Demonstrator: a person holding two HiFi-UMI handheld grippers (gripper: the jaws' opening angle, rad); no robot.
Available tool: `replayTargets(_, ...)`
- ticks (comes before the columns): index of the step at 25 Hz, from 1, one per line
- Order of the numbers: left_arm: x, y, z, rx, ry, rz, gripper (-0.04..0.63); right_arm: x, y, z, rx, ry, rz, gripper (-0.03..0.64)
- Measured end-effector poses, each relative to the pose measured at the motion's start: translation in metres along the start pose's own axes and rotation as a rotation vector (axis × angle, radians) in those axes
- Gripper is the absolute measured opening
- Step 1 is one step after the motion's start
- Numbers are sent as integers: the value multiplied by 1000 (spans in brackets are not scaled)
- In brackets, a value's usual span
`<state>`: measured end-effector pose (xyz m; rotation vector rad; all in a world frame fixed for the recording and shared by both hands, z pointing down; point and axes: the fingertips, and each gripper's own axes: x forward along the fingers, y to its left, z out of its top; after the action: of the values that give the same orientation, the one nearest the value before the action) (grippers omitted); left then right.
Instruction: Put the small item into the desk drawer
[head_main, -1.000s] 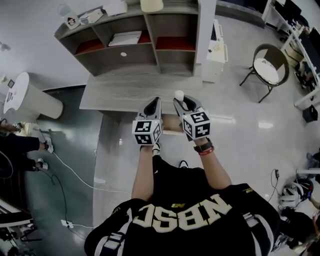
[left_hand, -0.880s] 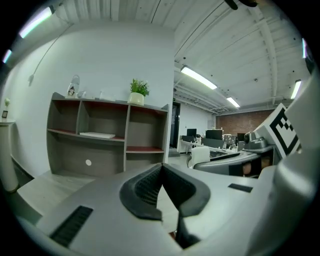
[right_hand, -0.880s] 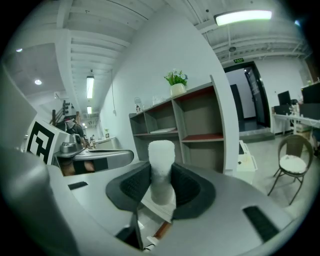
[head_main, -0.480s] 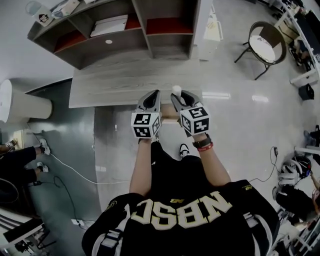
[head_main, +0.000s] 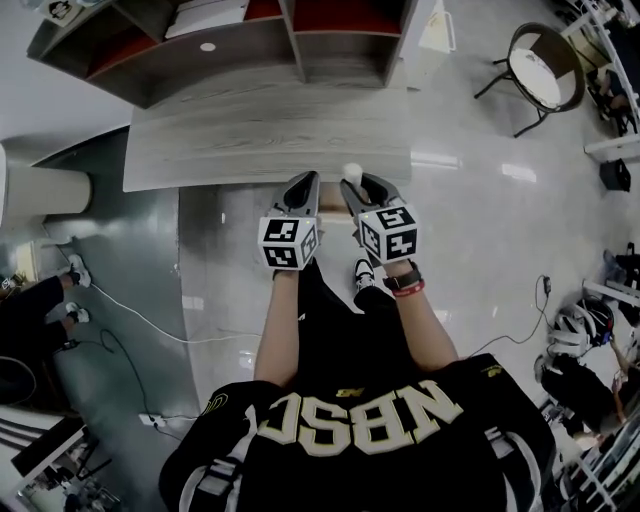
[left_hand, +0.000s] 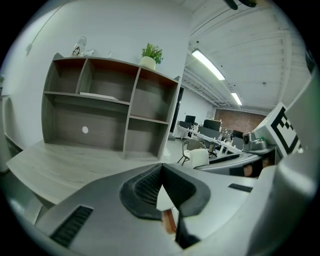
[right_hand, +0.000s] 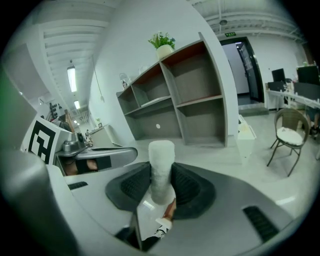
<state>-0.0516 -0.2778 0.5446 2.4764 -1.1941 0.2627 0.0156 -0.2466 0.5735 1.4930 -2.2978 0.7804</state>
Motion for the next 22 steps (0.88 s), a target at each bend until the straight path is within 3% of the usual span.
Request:
replayTargets(6, -3, -2, -26, -79, 34, -25, 14, 10, -3, -37, 13, 88, 3, 132)
replayTargets(15, 1, 4, -68, -97, 93, -16, 14, 31, -11, -94, 30, 185, 12, 132)
replayTargets(22, 6, 16, -105, -131, 136, 15, 14, 51, -12, -135, -85, 282, 51, 132)
